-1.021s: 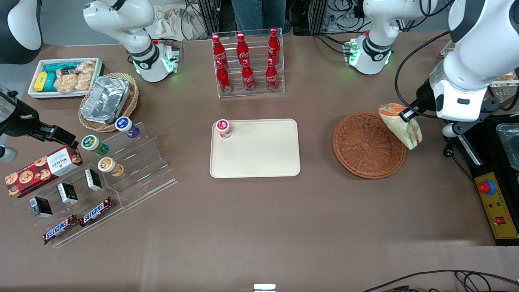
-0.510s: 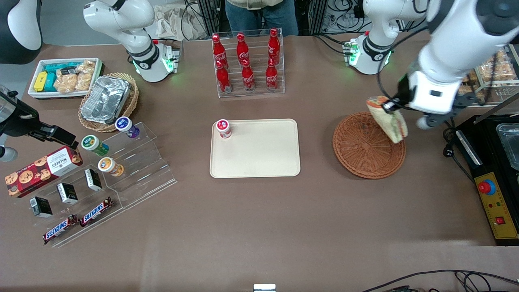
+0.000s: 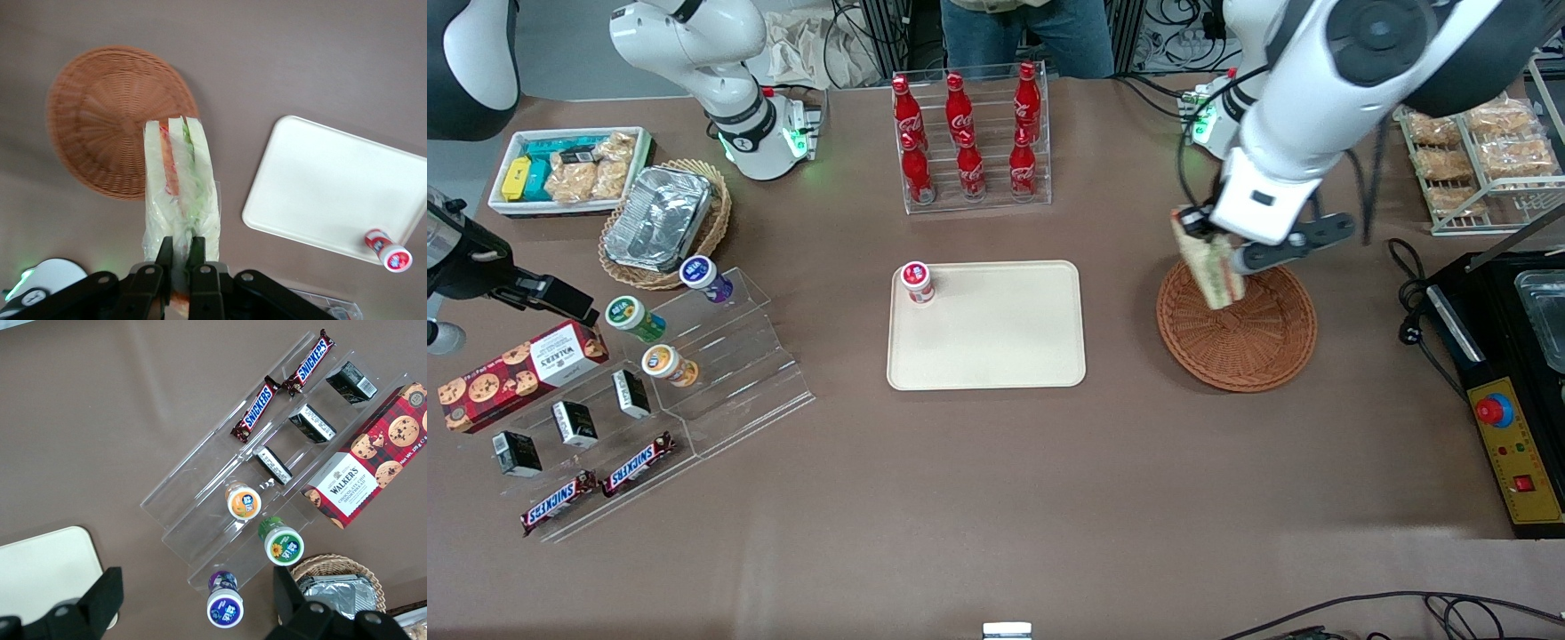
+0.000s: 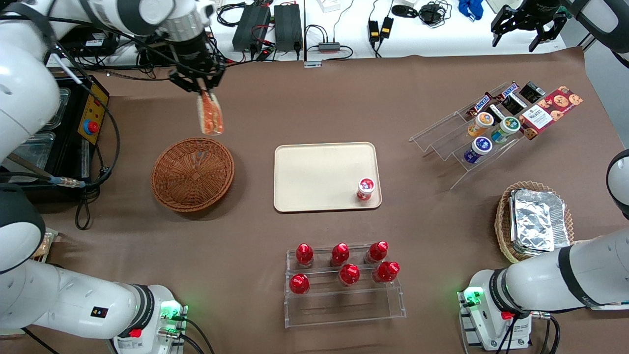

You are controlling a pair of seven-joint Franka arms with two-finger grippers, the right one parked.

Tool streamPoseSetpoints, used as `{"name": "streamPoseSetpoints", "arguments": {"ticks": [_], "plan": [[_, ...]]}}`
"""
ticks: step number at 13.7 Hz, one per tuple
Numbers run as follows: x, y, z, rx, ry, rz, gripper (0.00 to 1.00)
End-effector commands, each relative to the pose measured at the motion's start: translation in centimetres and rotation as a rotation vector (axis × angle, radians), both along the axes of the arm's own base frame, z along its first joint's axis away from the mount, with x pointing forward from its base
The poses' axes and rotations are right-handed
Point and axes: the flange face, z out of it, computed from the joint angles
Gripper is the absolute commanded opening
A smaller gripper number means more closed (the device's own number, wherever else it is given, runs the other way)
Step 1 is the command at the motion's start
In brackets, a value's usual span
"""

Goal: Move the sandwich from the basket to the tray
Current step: 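Carry the held sandwich over to the cream tray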

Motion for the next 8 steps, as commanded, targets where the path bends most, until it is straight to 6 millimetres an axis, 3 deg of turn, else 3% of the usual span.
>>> {"name": "streamPoseSetpoints", "arguments": {"ticks": [1,4,6,8], "plan": [[-0.3,-4.7,-1.2,-0.039,-0.02,-0.089,0.0],[0.3,-8.3,-4.7,-0.063,-0.029,-0.143,0.0],[-0.1,-12.0,-8.8,-0.064,-0.015,-0.202,0.0],[0.6,-13.9,-12.0,-0.088,-0.04,-0.213,0.0]]}}
